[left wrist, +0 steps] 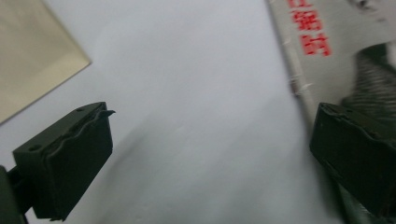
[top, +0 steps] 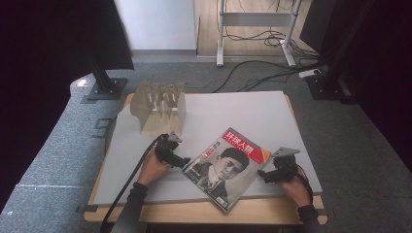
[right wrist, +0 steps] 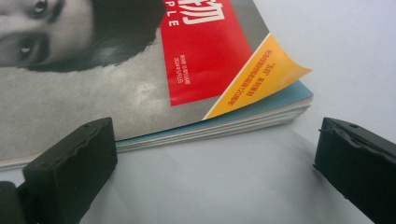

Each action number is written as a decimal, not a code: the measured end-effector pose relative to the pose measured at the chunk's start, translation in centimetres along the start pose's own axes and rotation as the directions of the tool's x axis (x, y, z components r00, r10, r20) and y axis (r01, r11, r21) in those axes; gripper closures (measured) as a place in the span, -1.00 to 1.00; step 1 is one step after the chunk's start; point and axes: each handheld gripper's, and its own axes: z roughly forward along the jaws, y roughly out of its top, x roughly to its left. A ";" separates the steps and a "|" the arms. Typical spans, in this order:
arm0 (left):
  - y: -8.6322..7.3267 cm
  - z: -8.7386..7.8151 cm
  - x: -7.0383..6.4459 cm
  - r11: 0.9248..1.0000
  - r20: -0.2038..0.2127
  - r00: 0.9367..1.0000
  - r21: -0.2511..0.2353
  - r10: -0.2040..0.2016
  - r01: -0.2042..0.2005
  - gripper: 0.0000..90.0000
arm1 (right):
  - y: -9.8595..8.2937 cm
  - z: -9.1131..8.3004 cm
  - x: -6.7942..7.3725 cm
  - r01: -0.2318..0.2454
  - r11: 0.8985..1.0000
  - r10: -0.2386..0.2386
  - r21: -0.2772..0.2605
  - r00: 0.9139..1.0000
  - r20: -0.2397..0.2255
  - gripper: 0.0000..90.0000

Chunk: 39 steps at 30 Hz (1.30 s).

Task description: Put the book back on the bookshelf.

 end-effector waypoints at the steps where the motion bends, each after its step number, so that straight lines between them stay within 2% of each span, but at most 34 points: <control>1: -0.2 0.3 -0.1 1.000 0.011 1.000 0.001 -0.003 0.003 -1.00 | 0.1 0.1 0.0 0.002 1.000 -0.002 -0.001 1.000 0.007 -1.00; 3: -0.5 0.5 -0.6 1.000 -0.004 1.000 -0.012 0.002 -0.002 -1.00 | 0.4 0.3 -0.1 0.004 1.000 -0.004 -0.002 1.000 0.024 -1.00; 8: -1.6 0.0 -1.7 0.999 -0.009 1.000 -0.047 -0.004 0.004 -1.00 | 1.2 1.1 -0.9 -0.013 1.000 0.013 0.002 0.999 0.038 -1.00; 12: -2.2 -0.4 -2.8 0.999 -0.004 1.000 -0.049 0.006 -0.007 -1.00 | 1.9 1.8 -1.5 -0.026 1.000 0.026 0.005 0.999 0.041 -1.00; 20: -3.0 -0.8 -5.1 0.997 0.018 0.999 -0.061 0.037 -0.036 -1.00 | 3.8 3.5 -2.6 -0.033 0.999 0.032 0.016 0.997 0.064 -1.00; 22: -3.0 -0.8 -5.4 0.997 0.024 0.999 -0.060 0.042 -0.040 -1.00 | 4.1 3.7 -2.7 -0.033 0.999 0.031 0.020 0.997 0.069 -1.00; 25: -3.0 -0.9 -6.6 0.997 0.042 0.997 -0.056 0.062 -0.059 -1.00 | 5.2 4.8 -3.0 -0.034 0.999 0.032 0.018 0.995 0.093 -1.00; 31: -2.9 -0.8 -7.6 0.996 0.056 0.995 -0.055 0.077 -0.074 -1.00 | 6.7 6.2 -3.3 -0.039 0.999 0.037 0.021 0.994 0.101 -1.00; 32: -2.7 -0.7 -8.0 0.995 0.066 0.994 -0.056 0.091 -0.087 -1.00 | 7.4 6.8 -3.4 -0.038 0.999 0.035 0.024 0.994 0.106 -1.00; 36: -2.6 -0.5 -8.0 0.994 0.084 0.991 -0.062 0.099 -0.094 -1.00 | 8.1 7.4 -3.4 -0.038 0.999 0.035 0.028 0.993 0.112 -1.00; 38: -2.5 -0.5 -7.4 0.994 0.096 0.991 -0.066 0.091 -0.085 -1.00 | 8.2 7.5 -3.5 -0.040 0.999 0.037 0.031 0.995 0.098 -0.99; 39: -2.4 -0.5 -7.1 0.995 0.072 0.994 -0.061 0.082 -0.077 -1.00 | 8.1 7.4 -3.7 -0.053 0.998 0.052 0.024 0.997 0.056 -0.86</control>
